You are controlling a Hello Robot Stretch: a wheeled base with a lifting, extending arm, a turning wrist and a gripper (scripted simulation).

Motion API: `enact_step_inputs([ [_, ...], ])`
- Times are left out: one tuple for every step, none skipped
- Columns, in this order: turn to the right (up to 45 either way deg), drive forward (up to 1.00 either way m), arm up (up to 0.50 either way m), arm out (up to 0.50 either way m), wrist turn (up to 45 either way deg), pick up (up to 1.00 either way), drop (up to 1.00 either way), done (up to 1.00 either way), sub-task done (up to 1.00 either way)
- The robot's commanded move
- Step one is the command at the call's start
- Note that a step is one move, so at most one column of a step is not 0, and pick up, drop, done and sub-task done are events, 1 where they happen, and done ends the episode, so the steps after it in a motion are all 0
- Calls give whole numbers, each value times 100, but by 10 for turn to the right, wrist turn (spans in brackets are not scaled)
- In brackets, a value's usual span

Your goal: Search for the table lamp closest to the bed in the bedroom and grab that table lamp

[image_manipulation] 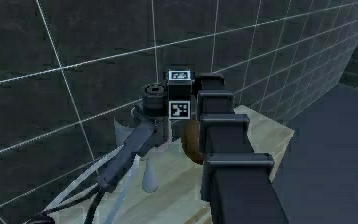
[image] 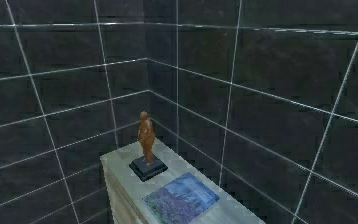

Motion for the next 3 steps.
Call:
enact_step_inputs([
  [0,0,0,0,450,0,0,0,0],
  [0,0,0,0,450,0,0,0,0],
  [0,0,0,0,180,0,0,0,0],
])
